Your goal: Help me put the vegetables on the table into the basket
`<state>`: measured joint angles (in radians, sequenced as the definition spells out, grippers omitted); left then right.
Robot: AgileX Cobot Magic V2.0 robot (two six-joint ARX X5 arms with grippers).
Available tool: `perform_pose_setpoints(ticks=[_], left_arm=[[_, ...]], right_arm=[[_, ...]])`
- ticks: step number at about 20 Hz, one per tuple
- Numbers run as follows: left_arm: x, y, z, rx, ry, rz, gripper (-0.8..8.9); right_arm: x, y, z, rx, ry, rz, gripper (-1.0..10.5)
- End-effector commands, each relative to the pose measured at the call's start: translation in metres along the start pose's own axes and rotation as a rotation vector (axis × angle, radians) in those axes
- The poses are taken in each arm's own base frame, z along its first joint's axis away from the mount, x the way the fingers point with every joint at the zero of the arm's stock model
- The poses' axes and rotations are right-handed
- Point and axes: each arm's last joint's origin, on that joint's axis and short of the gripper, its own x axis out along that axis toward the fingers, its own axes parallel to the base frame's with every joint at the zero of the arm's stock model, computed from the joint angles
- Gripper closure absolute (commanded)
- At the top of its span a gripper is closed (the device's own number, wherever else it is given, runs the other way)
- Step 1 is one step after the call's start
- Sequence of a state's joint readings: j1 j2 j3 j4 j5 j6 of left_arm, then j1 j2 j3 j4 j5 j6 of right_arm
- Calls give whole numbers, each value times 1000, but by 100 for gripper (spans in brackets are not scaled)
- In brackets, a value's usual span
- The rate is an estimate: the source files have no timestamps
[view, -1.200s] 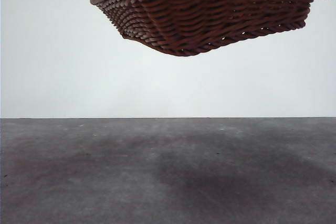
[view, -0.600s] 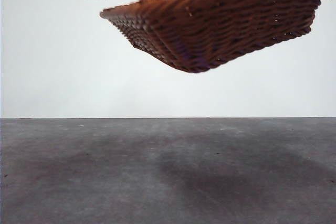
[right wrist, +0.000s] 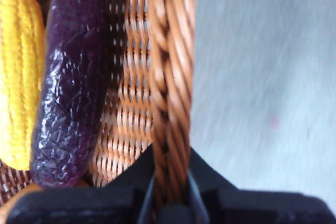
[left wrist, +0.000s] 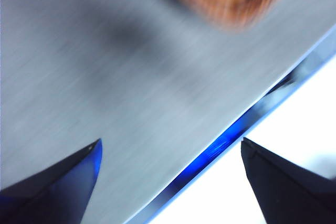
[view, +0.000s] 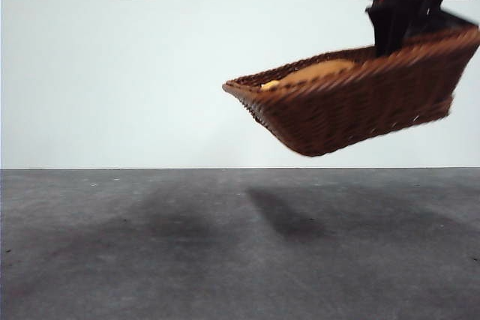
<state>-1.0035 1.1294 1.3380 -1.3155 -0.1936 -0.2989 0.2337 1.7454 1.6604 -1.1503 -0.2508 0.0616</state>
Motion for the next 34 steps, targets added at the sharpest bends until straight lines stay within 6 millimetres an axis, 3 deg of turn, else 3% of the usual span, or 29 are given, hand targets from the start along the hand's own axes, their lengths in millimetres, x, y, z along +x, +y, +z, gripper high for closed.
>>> perform_pose_setpoints(ticks=[1,6,12,18,19,21,22,25,28,30,33,34], left_arm=[[-5,-3,-4,-9,-15,-10,374],[-24,-10,-19,-48,-73,-78,374],[-34,-10,-27,-78,-106,-118,373],[-34,-11,-28,-123,-99,-130,374],[-35,-11,-28,-119,-98,-133,374],[-35,-13,-29,-109,-98,-140,374],[-35,-14,-29,-105,-97,-143,374],[-37,-17,-31,-79,-97,-160,374],[-38,-20,-33,-30,-100,-167,374],[-38,-19,-32,1,-104,-161,378],[-40,-18,-34,43,-118,-161,398],[-40,-18,-34,60,-120,-160,474]], right_arm=[[16,-15,8,21,15,2,955],[65,-59,24,84,50,15,955],[102,-107,25,165,104,39,955],[119,-118,22,199,146,36,945],[119,-118,22,198,145,38,899],[118,-118,22,199,148,33,457],[116,-118,22,201,147,28,304],[83,-108,25,179,62,-12,285],[14,-85,20,138,-100,-43,286],[-43,-60,3,69,-214,-60,295],[-123,-24,-48,10,-349,-108,600],[-145,-14,-68,-17,-389,-133,731]])
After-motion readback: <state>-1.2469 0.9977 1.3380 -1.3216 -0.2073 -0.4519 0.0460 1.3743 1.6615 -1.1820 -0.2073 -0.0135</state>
